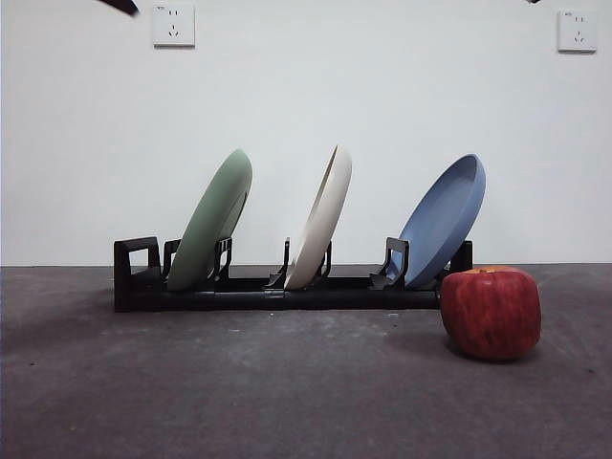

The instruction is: Take the green plate from the plate rack,put the plate on the table,take the apple from the table,put the apple in the plate

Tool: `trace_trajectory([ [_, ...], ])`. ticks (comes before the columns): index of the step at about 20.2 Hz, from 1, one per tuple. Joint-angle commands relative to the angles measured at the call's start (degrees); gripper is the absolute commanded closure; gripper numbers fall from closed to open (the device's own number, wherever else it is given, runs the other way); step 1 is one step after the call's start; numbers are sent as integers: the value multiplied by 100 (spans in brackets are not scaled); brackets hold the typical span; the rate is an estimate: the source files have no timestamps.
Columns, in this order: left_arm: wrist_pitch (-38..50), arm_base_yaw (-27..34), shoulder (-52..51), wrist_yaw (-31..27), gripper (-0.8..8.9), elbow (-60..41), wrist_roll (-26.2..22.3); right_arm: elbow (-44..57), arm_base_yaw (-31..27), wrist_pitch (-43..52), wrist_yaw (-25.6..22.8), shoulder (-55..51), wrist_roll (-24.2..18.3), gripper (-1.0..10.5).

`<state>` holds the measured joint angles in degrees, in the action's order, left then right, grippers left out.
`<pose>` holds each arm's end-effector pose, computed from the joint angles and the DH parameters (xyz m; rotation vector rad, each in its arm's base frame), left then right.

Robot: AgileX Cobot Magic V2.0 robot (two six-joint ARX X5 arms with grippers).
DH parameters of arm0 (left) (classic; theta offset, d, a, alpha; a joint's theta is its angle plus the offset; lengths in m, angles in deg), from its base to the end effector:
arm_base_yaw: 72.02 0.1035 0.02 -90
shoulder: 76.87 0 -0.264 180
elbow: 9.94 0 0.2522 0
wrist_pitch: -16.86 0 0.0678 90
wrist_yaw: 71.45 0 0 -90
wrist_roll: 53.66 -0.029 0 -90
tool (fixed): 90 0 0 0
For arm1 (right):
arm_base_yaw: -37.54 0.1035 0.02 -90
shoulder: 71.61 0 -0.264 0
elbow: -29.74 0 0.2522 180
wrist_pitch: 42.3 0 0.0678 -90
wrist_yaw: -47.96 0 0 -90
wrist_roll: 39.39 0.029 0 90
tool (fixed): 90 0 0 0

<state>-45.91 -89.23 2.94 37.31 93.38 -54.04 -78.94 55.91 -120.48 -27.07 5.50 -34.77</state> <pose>0.2631 -0.0913 0.4037 -0.0033 0.6942 -0.6050 0.2271 0.0833 0.4233 0.0495 0.8457 0.5155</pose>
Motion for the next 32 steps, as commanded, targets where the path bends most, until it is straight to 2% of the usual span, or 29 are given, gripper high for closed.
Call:
trace_trajectory([
  [1, -96, -9, 741, -168, 410, 501, 63, -9, 11, 11, 0, 33, -15, 383],
  [7, -516, -52, 2400, -234, 410, 2245, 232, -9, 11, 7, 0, 33, 26, 383],
  [10, -584, -55, 2868, -236, 410, 2719, 299, -9, 11, 9, -2, 33, 37, 383],
  [12, -549, -63, 3023, -317, 423, 2747, 321, -9, 11, 9, -2, 33, 37, 383],
  [14, -557, -66, 3182, -514, 482, 2747, 315, -9, 11, 13, -2, 37, 37, 383],
  [30, -278, -127, 3838, -643, 483, 2747, 317, -9, 11, 146, -42, 37, 72, 384],
  [32, -271, -151, 3840, -643, 582, 2747, 315, -9, 11, 146, -46, 37, 74, 384],
])
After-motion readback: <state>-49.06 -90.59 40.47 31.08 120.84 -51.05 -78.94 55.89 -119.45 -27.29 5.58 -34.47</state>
